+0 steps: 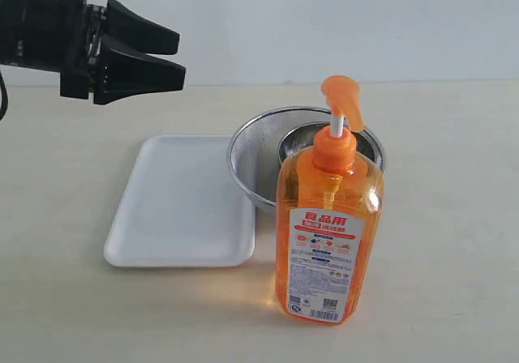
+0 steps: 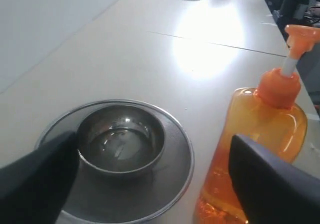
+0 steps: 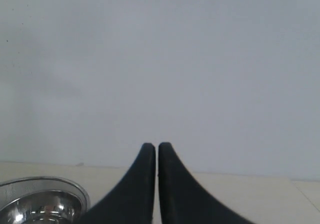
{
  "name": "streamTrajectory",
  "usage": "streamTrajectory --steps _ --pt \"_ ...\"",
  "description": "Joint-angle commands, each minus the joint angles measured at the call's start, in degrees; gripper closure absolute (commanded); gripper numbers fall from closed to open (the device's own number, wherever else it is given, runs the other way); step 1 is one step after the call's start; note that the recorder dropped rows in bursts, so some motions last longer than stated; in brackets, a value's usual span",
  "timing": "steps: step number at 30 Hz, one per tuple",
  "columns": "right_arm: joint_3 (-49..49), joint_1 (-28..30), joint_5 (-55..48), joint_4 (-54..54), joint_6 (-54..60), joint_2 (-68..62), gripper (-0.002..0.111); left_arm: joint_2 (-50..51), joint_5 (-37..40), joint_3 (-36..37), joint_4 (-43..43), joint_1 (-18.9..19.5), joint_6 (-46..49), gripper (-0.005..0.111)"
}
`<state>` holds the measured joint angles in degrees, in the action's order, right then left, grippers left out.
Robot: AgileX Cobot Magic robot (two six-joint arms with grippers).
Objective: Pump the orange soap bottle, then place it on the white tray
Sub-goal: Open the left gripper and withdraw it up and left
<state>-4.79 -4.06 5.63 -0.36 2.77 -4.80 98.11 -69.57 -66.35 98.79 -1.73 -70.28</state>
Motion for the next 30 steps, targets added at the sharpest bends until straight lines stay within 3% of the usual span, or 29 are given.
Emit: streamTrajectory --steps 1,11,15,18,23,30 --pt "-2.99 0.35 -0.71 0.01 0.16 -6.41 0.108 -3.04 -0.39 -0.22 0.07 2.19 -0.79 0.033" --pt "-15.17 -0.14 -0.71 -0.24 0.31 -27.21 0.108 -11.16 -0.39 -0.13 1.15 6.81 -4.36 0.033" --pt "-19.25 -2.85 -0.56 -0.24 0.31 -34.96 0.108 -12.05 -0.39 2.54 1.15 7.28 -4.36 0.033" --pt "-19.99 -3.94 5.44 -0.24 0.20 -37.24 0.108 -13.60 -0.18 6.74 1.15 8.54 -3.74 0.033" --pt "-19.99 -3.94 9.09 0.02 -2.77 -37.38 0.108 -18.54 5.03 13.72 -4.91 11.87 -0.53 0.033" --pt "-21.35 -3.94 4.51 -0.24 -2.77 -44.39 0.108 -22.39 13.28 17.08 -4.22 12.13 1.43 0.033"
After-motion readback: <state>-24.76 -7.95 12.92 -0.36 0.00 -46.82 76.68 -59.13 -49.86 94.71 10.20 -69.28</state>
